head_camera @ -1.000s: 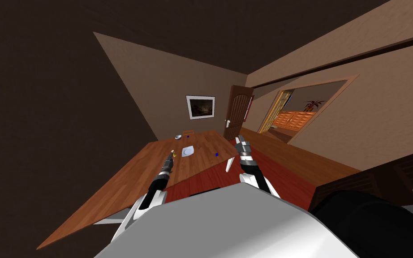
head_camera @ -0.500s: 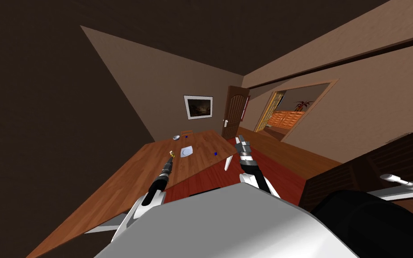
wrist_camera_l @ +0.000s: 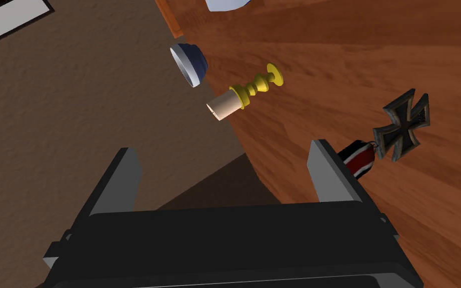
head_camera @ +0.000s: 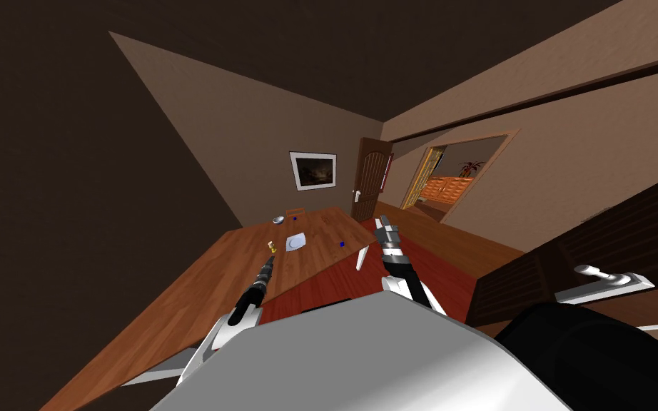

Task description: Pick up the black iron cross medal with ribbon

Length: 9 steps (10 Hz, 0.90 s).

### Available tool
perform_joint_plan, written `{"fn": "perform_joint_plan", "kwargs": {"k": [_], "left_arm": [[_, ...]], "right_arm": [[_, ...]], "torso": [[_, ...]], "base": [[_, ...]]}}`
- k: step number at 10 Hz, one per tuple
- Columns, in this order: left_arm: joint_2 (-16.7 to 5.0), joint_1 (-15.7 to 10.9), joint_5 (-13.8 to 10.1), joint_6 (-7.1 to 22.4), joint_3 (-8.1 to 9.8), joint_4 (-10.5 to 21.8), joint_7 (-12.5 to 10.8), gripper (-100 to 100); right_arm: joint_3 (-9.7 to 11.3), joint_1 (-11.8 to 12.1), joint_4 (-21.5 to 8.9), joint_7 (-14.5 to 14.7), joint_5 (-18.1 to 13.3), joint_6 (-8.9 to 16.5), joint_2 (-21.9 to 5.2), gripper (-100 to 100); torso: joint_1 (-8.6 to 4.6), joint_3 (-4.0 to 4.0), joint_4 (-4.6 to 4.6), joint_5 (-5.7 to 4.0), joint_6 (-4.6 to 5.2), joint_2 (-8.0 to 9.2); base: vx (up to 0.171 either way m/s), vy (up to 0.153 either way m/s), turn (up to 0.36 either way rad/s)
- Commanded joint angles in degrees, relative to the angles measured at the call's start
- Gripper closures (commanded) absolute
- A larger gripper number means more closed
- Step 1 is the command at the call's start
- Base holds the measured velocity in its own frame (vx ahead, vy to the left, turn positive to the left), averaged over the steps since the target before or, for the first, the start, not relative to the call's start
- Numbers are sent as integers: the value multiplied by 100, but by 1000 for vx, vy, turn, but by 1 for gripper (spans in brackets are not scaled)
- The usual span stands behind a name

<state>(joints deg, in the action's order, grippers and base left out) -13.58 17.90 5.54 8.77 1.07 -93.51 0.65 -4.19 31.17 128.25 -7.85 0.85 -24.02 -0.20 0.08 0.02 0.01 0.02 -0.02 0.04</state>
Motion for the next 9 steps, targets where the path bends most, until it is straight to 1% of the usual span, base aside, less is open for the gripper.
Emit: {"fn": "perform_joint_plan", "kwargs": {"k": [1, 6, 8, 9], "left_arm": [[-82, -68, 21, 235, 26, 169, 27, -100], [-313, -227, 85, 672, 91, 655, 93, -100], [-502, -300, 115, 876, 121, 877, 124, -100], [-437, -276, 107, 826, 108, 781, 114, -100]], "right_arm": [[0, 0, 0, 0, 0, 0, 0, 0], [0, 0, 0, 0, 0, 0, 0, 0], [0, 0, 0, 0, 0, 0, 0, 0], [0, 0, 0, 0, 0, 0, 0, 0]], "torso": [[0, 0, 0, 0, 0, 0], [-2, -1, 0, 0, 0, -2], [-1, -1, 0, -1, -1, -2], [-1, -1, 0, -1, -1, -1]], "base": [[-18, 18, -70], [-11, 13, -56], [-11, 12, -65], [-5, 7, -7]]}}
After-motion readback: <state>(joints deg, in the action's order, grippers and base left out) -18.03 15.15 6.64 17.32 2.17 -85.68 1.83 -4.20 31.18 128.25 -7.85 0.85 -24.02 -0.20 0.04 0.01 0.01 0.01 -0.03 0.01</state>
